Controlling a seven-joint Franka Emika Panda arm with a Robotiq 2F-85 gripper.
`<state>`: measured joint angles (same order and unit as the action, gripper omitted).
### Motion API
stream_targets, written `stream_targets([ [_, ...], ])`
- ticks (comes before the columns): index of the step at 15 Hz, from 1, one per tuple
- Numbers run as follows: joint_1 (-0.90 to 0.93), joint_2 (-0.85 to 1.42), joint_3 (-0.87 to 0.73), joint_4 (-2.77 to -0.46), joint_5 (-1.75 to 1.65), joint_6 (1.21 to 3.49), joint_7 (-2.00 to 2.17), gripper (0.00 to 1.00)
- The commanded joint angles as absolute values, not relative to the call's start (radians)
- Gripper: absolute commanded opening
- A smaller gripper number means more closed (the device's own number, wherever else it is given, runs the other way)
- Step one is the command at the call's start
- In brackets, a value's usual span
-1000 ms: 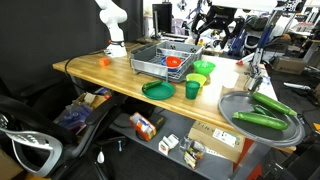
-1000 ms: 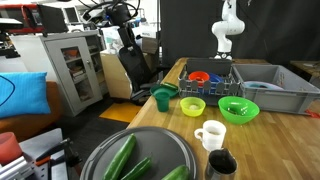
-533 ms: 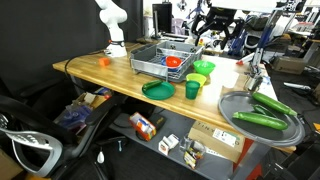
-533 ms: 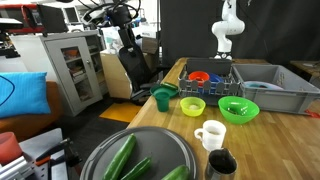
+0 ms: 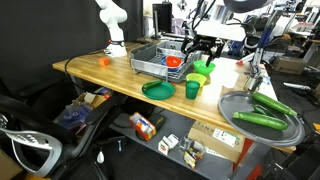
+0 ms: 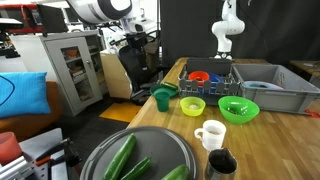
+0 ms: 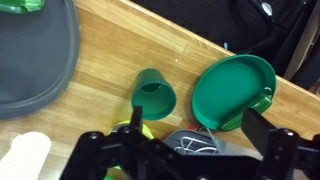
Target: Move the green cup backwards
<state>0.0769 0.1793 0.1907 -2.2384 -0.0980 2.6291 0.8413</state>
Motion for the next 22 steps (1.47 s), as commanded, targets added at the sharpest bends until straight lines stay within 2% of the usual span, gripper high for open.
stream_targets([
  [1, 0.104, 0.283, 0.169, -2.142, 0.016, 2.619, 0.675, 1.0],
  [19, 0.217, 0.636, -0.01, -1.87, 0.045, 2.608, 0.647, 0.99],
  [21, 0.218, 0.653, -0.013, -1.857, 0.048, 2.609, 0.648, 0.84],
  [22, 0.218, 0.659, -0.013, -1.851, 0.052, 2.613, 0.648, 0.68],
])
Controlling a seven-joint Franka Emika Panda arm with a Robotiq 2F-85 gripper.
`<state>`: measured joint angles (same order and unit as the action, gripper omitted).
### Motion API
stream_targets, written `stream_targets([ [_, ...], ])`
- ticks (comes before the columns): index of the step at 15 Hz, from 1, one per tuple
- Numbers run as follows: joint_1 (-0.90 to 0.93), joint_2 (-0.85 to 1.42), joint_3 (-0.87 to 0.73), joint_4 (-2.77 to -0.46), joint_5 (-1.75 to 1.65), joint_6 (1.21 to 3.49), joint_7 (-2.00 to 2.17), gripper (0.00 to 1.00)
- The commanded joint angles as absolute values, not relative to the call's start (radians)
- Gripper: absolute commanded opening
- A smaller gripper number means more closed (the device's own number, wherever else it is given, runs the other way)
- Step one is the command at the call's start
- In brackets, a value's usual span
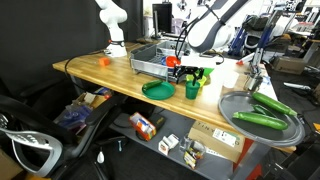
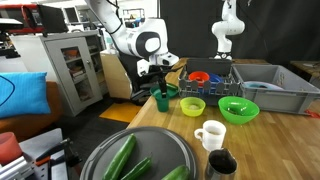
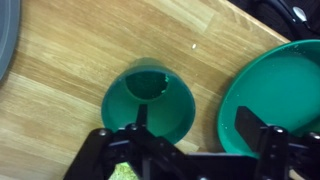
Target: Move the green cup backwards
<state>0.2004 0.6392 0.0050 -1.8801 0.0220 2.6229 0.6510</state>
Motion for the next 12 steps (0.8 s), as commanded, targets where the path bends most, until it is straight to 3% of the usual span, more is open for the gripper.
stream_targets([
  [1, 0.219, 0.662, -0.015, -1.849, 0.055, 2.616, 0.649, 0.59],
  [9, 0.215, 0.651, -0.033, -1.85, 0.059, 2.588, 0.651, 0.03],
  [12, 0.216, 0.637, -0.039, -1.858, 0.053, 2.574, 0.648, 0.0],
])
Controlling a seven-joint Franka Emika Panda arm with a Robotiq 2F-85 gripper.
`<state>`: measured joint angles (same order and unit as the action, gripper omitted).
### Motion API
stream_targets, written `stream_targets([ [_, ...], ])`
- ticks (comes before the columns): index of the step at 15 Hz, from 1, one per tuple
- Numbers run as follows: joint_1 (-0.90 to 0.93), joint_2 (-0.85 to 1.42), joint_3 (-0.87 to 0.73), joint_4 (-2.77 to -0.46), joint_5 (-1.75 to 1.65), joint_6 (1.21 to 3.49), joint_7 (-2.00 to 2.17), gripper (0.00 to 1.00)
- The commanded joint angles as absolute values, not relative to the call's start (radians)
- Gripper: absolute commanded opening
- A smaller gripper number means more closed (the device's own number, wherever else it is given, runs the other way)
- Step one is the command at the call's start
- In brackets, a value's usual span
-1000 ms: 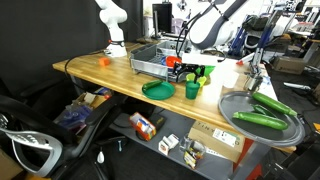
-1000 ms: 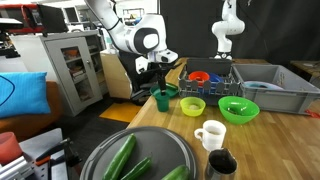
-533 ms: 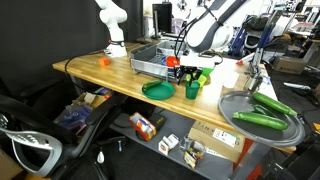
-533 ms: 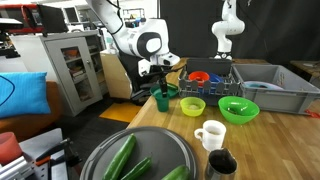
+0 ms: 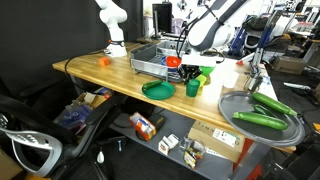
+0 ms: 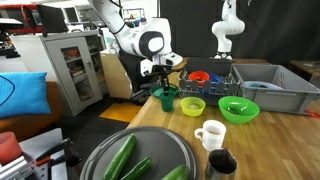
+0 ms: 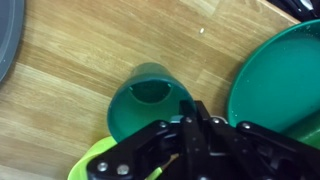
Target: Move the green cup backwards
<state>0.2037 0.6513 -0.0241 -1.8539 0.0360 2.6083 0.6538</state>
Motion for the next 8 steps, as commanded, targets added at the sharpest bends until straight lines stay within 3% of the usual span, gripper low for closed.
stream_targets([
  [1, 0.214, 0.616, -0.037, -1.867, 0.054, 2.552, 0.644, 0.01],
  [8, 0.247, 0.469, -0.069, -1.942, -0.008, 2.439, 0.691, 0.01],
])
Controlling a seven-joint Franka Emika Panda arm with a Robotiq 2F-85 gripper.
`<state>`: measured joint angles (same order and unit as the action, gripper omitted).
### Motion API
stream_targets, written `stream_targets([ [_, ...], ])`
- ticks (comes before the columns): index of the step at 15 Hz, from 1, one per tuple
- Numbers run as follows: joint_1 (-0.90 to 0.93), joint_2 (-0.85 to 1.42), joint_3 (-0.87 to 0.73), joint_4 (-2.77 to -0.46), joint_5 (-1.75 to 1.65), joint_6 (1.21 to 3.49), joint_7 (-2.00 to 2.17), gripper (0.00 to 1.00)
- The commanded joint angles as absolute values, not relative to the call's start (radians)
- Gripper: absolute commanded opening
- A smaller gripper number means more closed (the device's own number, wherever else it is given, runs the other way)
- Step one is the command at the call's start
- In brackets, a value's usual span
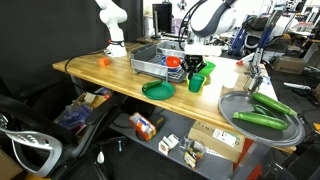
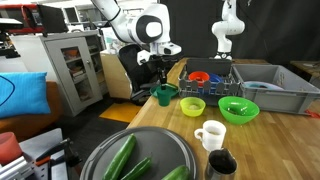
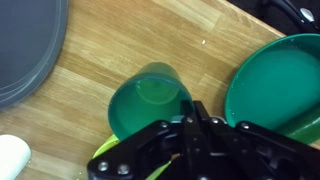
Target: Move the green cup backwards
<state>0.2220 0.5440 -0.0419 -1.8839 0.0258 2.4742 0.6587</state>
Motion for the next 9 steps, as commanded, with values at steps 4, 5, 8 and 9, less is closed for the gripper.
stream_targets([
  [4, 0.271, 0.383, -0.119, -1.974, -0.117, 2.407, 0.863, 0.01],
  [5, 0.264, 0.369, -0.127, -1.974, -0.128, 2.409, 0.923, 0.01],
  [8, 0.229, 0.345, -0.145, -1.965, -0.125, 2.423, 1.06, 0.01],
  [9, 0.219, 0.344, -0.154, -1.958, -0.13, 2.417, 1.099, 0.01],
])
